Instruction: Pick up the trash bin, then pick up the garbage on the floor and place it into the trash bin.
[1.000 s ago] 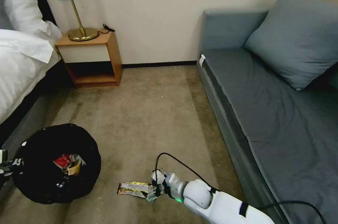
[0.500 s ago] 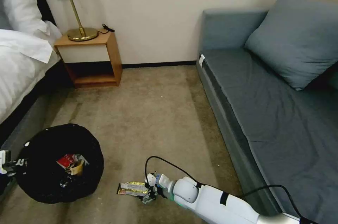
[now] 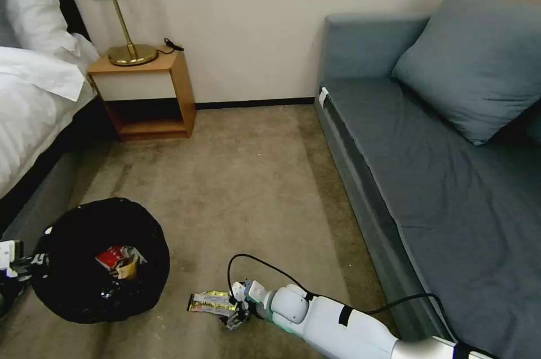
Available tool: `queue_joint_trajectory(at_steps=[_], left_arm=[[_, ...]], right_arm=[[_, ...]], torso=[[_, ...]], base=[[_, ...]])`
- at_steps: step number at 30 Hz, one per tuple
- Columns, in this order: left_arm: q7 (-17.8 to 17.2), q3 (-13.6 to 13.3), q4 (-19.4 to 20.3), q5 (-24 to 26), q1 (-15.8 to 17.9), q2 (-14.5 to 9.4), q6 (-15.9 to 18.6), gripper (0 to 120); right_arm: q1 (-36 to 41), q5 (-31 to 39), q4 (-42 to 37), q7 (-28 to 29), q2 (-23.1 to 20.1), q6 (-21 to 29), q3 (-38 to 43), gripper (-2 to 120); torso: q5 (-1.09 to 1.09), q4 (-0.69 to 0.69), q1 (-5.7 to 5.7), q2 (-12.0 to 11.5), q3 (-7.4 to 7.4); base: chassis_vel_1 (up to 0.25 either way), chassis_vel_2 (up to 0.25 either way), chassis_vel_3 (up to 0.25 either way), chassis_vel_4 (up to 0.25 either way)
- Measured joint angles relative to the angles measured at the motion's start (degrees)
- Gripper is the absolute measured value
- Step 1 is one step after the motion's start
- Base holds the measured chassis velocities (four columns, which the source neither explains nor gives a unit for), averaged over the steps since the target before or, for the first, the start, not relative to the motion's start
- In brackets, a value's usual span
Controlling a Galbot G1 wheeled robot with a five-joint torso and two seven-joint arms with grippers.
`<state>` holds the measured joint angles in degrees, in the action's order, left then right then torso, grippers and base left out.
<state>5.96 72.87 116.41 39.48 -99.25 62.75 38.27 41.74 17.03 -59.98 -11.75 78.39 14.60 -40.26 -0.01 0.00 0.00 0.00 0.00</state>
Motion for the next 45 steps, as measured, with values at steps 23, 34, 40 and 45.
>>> queue_joint_trajectory(at_steps=[23,34,40,45], left_arm=[[-0.21,-0.90,0.13,-0.28,0.57,0.37,0.04,3],[-0.34,-0.96,0.47,-0.26,0.58,0.00,0.06,3],[-0.36,-0.86,0.46,-0.02,0.67,-0.06,0.09,3],[-0.43,-1.25,0.25,0.05,0.77,0.12,0.09,3]], right_arm=[[2.04,-1.23,-1.05,0.03,-0.79,-0.88,0.76,20],[5.96,-0.26,-10.52,2.52,-5.18,0.02,7.21,0],[8.96,2.80,-18.32,4.61,-9.31,0.56,13.49,0],[11.38,7.12,-26.98,7.35,-11.84,2.29,21.10,0]], torso=[[0.02,0.01,0.00,0.00,0.00],[0.01,0.00,0.00,0.00,0.00],[0.01,0.00,0.00,0.00,0.00],[0.01,0.00,0.00,0.00,0.00]], base=[[0.000,0.000,0.000,0.000],[0.000,0.000,0.000,0.000],[0.000,0.000,0.000,0.000],[0.000,0.000,0.000,0.000]])
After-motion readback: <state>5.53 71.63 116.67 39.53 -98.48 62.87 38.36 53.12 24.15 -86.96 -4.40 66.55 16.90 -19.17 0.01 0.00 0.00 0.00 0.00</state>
